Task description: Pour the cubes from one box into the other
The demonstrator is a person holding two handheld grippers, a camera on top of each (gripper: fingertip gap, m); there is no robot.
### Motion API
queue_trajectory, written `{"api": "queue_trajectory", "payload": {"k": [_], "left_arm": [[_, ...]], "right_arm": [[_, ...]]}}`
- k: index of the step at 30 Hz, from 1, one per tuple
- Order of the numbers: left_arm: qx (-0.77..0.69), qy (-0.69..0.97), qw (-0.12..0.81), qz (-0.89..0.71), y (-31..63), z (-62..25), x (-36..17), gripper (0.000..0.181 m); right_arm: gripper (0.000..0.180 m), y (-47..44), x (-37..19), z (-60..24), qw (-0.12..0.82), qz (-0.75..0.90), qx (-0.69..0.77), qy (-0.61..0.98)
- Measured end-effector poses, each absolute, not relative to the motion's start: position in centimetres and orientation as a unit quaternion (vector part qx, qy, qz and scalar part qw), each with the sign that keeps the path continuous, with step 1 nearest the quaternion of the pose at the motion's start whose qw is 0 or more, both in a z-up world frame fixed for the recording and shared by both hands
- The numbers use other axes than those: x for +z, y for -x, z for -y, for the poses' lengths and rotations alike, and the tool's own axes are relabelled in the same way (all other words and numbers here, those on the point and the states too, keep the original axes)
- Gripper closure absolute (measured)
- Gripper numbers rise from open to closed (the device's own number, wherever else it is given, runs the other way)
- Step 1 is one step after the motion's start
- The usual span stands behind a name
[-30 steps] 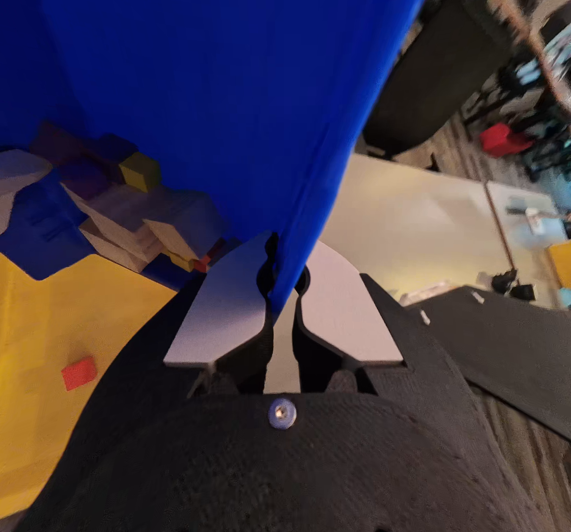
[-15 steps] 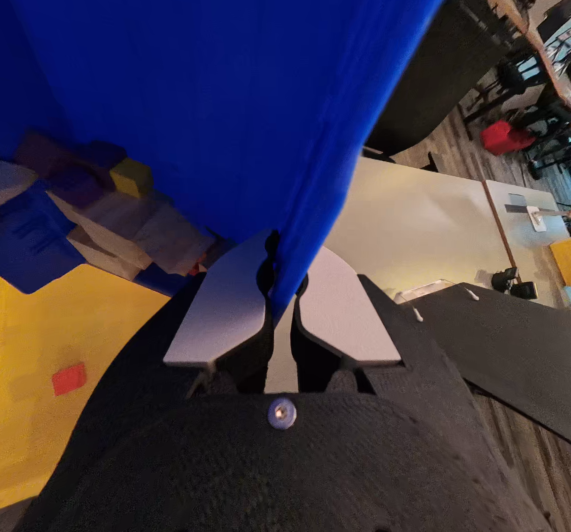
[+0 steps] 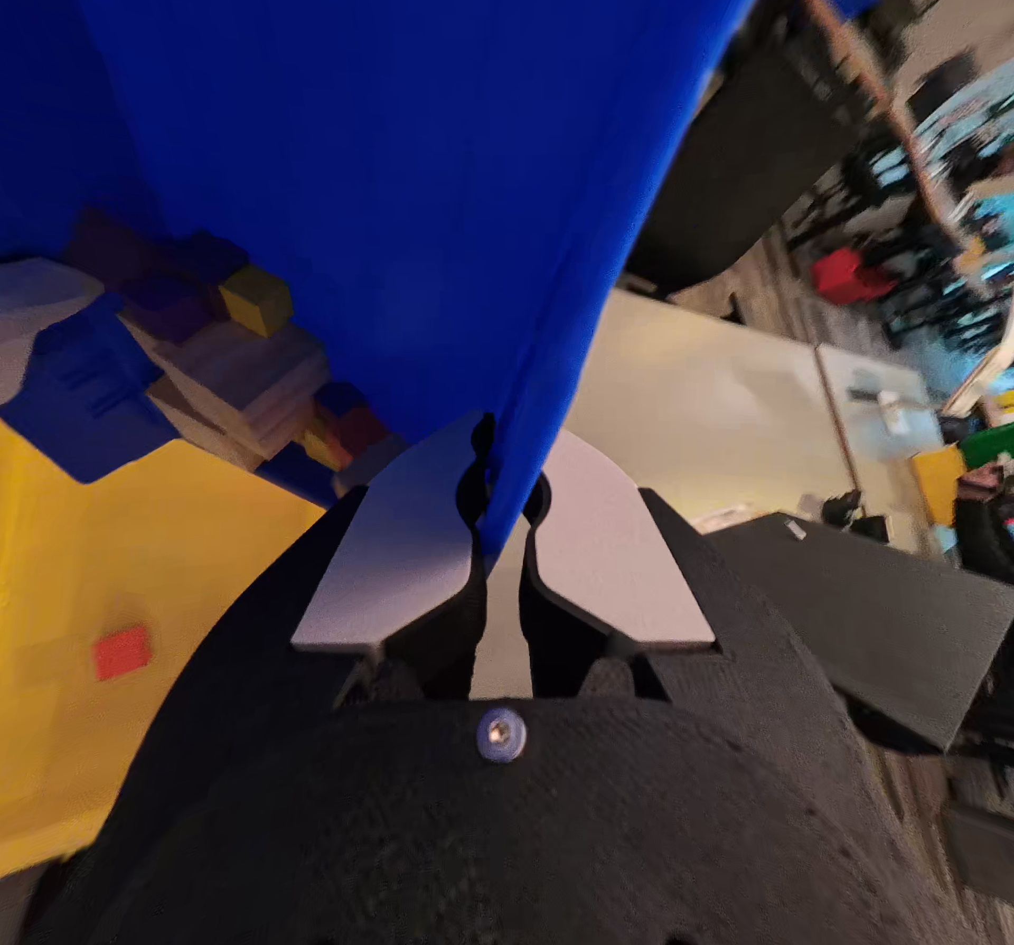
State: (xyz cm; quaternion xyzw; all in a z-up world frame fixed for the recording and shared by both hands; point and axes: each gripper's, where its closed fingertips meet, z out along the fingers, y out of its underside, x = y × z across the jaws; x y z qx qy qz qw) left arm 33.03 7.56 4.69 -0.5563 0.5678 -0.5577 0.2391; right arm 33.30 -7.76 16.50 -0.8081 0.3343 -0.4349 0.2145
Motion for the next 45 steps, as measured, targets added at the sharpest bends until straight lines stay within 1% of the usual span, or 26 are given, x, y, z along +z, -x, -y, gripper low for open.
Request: {"api": "queue_trajectory", "payload": {"k": [1,4,7,10,12,13,15,16,18,19,22,25,28,31,34,37,38,41,44,45], "left_arm": [[-0.549,0.559,0.253,-0.568,-33.2,-7.9,4.6,0.176],[-0.524,0.577,0.230,-0.583,-32.8,-7.5,3.8,0.177],[-0.544,0.569,0.241,-0.568,-32.9,-7.9,4.0,0.176],[-0.523,0.589,0.215,-0.578,-33.0,-7.5,3.1,0.176],[-0.550,0.580,0.221,-0.559,-33.1,-7.6,3.5,0.176],[-0.540,0.589,0.229,-0.556,-33.2,-8.0,3.4,0.176],[-0.525,0.595,0.219,-0.568,-33.2,-7.8,3.3,0.177],[-0.537,0.585,0.216,-0.568,-33.1,-7.6,3.5,0.176],[-0.566,0.567,0.245,-0.547,-33.2,-8.0,4.5,0.177],[-0.556,0.574,0.255,-0.544,-33.3,-8.3,4.5,0.176],[-0.546,0.580,0.229,-0.560,-33.1,-7.8,3.8,0.177],[-0.565,0.574,0.250,-0.538,-33.1,-8.3,4.4,0.177],[-0.539,0.584,0.227,-0.564,-32.8,-8.0,3.5,0.177],[-0.569,0.558,0.267,-0.542,-32.8,-8.4,4.6,0.177],[-0.542,0.577,0.251,-0.557,-32.8,-8.4,4.2,0.177],[-0.581,0.546,0.275,-0.537,-32.5,-8.4,5.7,0.176],[-0.567,0.556,0.285,-0.536,-32.6,-8.8,5.7,0.175],[-0.545,0.571,0.258,-0.558,-32.3,-8.5,4.8,0.176],[-0.574,0.540,0.300,-0.538,-32.0,-8.6,5.8,0.176],[-0.564,0.552,0.294,-0.538,-32.1,-8.8,5.5,0.176]], "right_arm": [[0.173,-33.8,16.3,7.6,0.216,-0.330,-0.438,0.808],[0.173,-34.0,14.8,8.2,0.185,-0.361,-0.402,0.821],[0.173,-34.0,15.7,7.7,0.218,-0.338,-0.428,0.809],[0.173,-33.9,14.4,8.1,0.170,-0.359,-0.407,0.822],[0.174,-33.9,15.6,7.4,0.204,-0.335,-0.432,0.812],[0.173,-34.4,15.3,7.3,0.204,-0.334,-0.426,0.815],[0.172,-34.2,14.5,7.8,0.174,-0.358,-0.403,0.824],[0.172,-33.7,15.0,7.7,0.179,-0.350,-0.414,0.821],[0.173,-33.3,16.4,7.2,0.216,-0.322,-0.451,0.804],[0.173,-33.6,16.3,7.1,0.220,-0.321,-0.450,0.804],[0.172,-33.3,15.2,7.7,0.189,-0.346,-0.422,0.816],[0.172,-33.2,16.4,6.9,0.213,-0.310,-0.462,0.803],[0.171,-33.3,14.8,7.5,0.181,-0.344,-0.414,0.823],[0.172,-32.7,16.5,6.9,0.222,-0.306,-0.458,0.805],[0.172,-33.1,15.2,7.4,0.193,-0.334,-0.429,0.817],[0.172,-31.9,17.4,6.9,0.233,-0.301,-0.472,0.796],[0.173,-32.4,17.2,6.8,0.233,-0.301,-0.474,0.794],[0.172,-32.6,15.6,7.4,0.204,-0.336,-0.426,0.815],[0.173,-31.7,17.3,6.9,0.240,-0.297,-0.474,0.794],[0.173,-32.1,16.8,7.0,0.232,-0.304,-0.467,0.798]]}}
